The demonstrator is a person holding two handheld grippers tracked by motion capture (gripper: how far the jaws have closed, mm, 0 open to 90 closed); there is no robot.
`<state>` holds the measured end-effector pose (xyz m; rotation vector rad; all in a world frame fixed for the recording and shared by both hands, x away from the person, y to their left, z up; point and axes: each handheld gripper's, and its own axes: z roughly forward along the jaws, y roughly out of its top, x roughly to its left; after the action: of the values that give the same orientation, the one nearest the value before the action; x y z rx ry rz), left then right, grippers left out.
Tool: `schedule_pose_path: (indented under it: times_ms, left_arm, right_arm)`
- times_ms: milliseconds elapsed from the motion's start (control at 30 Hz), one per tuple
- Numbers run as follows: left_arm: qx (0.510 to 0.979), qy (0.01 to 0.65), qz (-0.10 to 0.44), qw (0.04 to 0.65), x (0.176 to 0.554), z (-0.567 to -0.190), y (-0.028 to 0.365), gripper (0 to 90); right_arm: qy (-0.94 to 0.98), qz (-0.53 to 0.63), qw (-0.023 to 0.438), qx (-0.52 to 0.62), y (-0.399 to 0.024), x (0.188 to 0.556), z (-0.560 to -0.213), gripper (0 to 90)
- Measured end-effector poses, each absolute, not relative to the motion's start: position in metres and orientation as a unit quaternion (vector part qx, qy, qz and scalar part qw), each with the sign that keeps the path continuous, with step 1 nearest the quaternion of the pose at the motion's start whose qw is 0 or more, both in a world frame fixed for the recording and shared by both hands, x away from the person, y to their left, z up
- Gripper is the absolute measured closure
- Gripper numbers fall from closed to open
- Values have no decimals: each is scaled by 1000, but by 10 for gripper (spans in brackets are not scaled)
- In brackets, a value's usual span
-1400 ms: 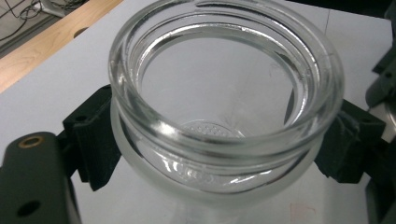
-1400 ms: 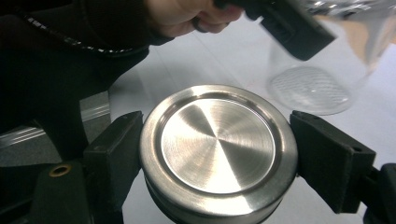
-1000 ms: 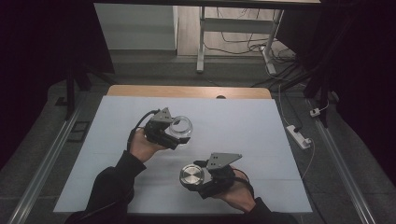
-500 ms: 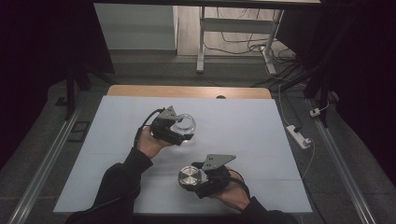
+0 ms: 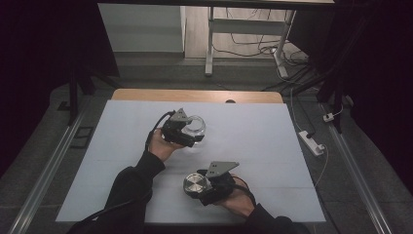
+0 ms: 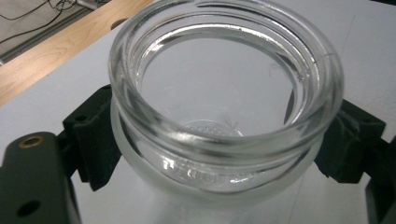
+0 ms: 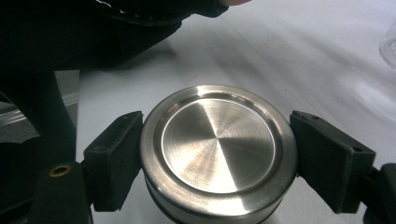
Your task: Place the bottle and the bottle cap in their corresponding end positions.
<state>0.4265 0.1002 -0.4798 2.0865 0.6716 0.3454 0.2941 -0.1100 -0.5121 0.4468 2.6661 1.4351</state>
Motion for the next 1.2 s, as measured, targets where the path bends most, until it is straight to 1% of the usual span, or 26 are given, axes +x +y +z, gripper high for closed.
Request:
schedule_pose_path:
  times_ms: [567, 933, 1200]
  left_arm:
    - [844, 288, 143, 430, 443, -498, 99, 153]
    - [846, 293, 146, 420, 446, -509, 96, 153]
    - [838, 298, 139, 435, 447, -513, 99, 152]
  right_arm:
    - [883, 438, 57, 156, -97, 306, -533, 197]
    - [886, 424, 66, 176, -95, 320, -538, 196]
    - [892, 408, 69, 179, -93, 321, -539, 194]
